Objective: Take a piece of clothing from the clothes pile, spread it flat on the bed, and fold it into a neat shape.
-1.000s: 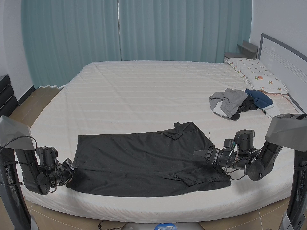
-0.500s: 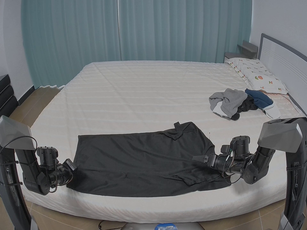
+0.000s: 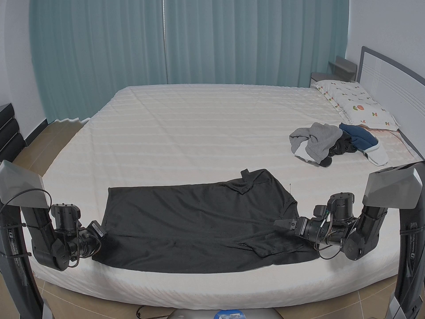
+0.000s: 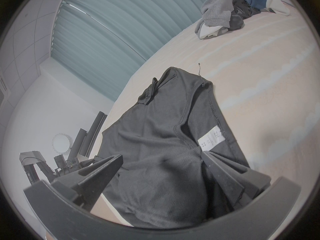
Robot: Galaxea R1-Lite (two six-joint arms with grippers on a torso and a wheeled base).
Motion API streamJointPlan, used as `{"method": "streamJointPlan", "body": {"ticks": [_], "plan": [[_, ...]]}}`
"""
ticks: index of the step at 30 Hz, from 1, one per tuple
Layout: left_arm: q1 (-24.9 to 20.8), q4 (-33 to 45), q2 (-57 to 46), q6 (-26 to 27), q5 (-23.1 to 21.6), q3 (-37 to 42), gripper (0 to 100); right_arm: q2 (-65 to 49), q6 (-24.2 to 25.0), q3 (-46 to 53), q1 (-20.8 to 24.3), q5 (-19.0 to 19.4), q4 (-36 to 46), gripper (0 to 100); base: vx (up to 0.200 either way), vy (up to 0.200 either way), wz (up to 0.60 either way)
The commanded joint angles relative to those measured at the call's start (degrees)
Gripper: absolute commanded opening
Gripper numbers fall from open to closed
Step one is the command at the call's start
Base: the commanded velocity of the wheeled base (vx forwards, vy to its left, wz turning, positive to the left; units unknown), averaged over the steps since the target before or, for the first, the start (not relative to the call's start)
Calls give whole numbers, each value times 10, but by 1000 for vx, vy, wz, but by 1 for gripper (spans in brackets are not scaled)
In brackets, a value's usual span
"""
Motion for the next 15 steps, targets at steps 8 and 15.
{"method": "streamJointPlan", "body": {"ticks": [8,15], "plan": [[0,0,1,0,0,0,0,-10,0,30,0,7,-16,100,0,0,0],[0,0,1,0,0,0,0,-7,-1,25,-5,7,-10,0,0,0,0]]}}
